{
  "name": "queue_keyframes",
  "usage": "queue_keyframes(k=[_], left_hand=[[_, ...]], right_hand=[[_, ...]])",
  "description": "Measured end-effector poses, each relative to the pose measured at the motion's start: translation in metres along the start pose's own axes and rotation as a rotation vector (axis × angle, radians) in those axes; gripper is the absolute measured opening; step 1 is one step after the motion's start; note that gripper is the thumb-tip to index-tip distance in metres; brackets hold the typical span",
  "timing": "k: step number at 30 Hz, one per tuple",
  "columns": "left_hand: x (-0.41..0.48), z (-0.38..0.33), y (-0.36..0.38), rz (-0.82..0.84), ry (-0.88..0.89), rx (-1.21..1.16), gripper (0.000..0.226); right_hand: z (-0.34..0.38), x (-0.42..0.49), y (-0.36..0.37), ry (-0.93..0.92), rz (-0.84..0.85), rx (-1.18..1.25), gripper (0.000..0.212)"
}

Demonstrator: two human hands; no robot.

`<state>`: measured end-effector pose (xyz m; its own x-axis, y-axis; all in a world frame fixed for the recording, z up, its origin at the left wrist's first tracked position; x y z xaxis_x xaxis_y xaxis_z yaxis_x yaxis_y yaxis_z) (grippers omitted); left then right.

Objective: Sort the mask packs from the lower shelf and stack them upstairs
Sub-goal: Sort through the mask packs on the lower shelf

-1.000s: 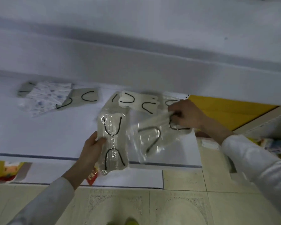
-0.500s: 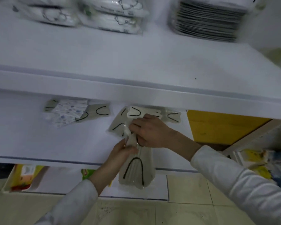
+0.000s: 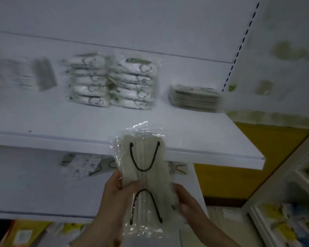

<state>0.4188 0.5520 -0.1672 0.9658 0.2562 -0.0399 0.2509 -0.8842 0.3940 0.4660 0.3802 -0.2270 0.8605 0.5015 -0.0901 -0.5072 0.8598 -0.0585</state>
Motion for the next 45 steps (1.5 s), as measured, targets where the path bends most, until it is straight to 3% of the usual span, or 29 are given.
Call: queue_keyframes(k=[2, 6, 10, 15, 18, 21, 24, 26, 29, 35, 41, 45], left_hand=[[0.008, -0.032, 0.025, 0.017, 0.066, -0.040, 0.035], [0.025, -0.077, 0.068, 0.034, 0.196, -0.124, 0.030], [0.045, -0.094, 0.102, 0.078, 0.253, -0.249, 0.032], [0.083, -0.116, 0.102, 0.131, 0.286, -0.283, 0.037], [0.115, -0.136, 0.074, 0.070, 0.391, 0.080, 0.058], [0.140, -0.130, 0.070, 0.125, 0.352, 0.502, 0.072], [0.148, -0.109, 0.074, 0.175, 0.258, 0.601, 0.075], [0.151, -0.101, 0.073, 0.136, 0.244, 0.614, 0.072], [0.157, -0.096, 0.069, 0.075, 0.242, 0.547, 0.070], [0.168, -0.096, 0.077, 0.052, 0.250, 0.484, 0.051], [0.176, -0.087, 0.062, -0.006, 0.174, 0.620, 0.031], [0.177, -0.097, 0.057, -0.014, 0.261, 0.837, 0.032]], right_hand=[[0.033, -0.002, 0.010, -0.068, -0.006, 0.005, 0.060], [0.116, -0.014, -0.011, -0.344, -0.256, 0.280, 0.066], [0.175, -0.011, -0.049, -0.478, -0.447, 0.242, 0.027], [0.236, 0.017, -0.105, -0.525, -0.395, -0.063, 0.025], [0.264, 0.037, -0.127, -0.520, -0.277, -0.364, 0.023], [0.260, 0.061, -0.137, -0.425, -0.215, -0.623, 0.018], [0.234, 0.082, -0.135, -0.330, -0.128, -0.705, 0.019], [0.218, 0.088, -0.140, -0.304, -0.148, -0.633, 0.045], [0.197, 0.086, -0.159, -0.315, -0.274, -0.241, 0.069], [0.186, 0.096, -0.161, -0.342, -0.418, 0.028, 0.057], [0.156, 0.106, -0.179, -0.210, -0.491, -0.121, 0.048], [0.149, 0.102, -0.193, -0.221, -0.548, -0.181, 0.034]])
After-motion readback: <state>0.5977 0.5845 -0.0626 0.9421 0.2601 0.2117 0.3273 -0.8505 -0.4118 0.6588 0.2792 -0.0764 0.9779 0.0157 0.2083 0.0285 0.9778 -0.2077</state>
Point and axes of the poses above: each hand's wrist, its own x-axis towards the middle knuckle, its own y-axis out of the palm, z = x × y, the point moved 10 cm from there along x, towards the middle knuckle, and after that the axes turned 3 degrees about z, right-handed, at the moved point
